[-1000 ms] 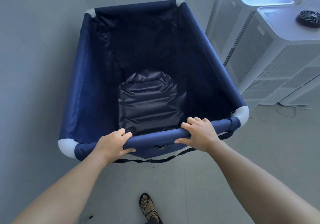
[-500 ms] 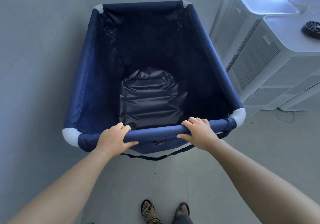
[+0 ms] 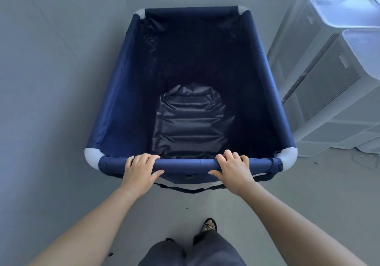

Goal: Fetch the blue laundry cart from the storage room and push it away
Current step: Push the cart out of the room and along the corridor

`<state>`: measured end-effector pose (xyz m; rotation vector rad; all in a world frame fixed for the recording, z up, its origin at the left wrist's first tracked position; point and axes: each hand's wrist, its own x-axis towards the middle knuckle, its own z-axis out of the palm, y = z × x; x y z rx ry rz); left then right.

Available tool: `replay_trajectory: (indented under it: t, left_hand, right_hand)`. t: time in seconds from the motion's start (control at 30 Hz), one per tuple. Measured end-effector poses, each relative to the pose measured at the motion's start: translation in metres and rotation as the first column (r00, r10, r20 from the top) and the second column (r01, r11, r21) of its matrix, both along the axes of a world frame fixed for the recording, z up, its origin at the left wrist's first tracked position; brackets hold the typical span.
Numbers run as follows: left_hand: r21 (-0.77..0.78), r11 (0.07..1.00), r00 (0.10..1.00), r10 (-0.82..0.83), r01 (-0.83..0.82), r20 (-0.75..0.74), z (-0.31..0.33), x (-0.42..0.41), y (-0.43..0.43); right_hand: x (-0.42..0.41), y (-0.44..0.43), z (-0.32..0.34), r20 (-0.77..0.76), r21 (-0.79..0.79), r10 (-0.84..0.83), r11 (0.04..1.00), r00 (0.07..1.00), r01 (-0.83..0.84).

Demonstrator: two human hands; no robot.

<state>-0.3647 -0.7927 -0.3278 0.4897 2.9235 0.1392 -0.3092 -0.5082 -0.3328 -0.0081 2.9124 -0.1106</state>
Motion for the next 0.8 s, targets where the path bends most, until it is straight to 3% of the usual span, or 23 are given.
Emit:
replay_trajectory:
  t: [0.23, 0.47, 0.8]
  left_hand:
    - [0.015, 1.0, 1.0, 0.018, -0.018, 0.017, 0.006, -0.01, 0.004]
    - [0.069, 0.995, 0.994, -0.08, 0.075, 0.08, 0.013, -0.024, -0.004]
    - [-0.043, 0.98, 0.969, -0.183, 0.192, 0.167, 0.017, -0.055, -0.006]
  right_hand:
    - [-0.008, 0.002, 0.002, 0.036, -0.033, 0.0, 0.999, 0.999, 0.002]
    - [-0.011, 0.001, 0.004, 0.069, -0.037, 0.0, 0.999, 0.998, 0.002]
    - [-0.029, -0.004, 0.007, 0.085, 0.003, -0.037, 0.999, 0.996, 0.036]
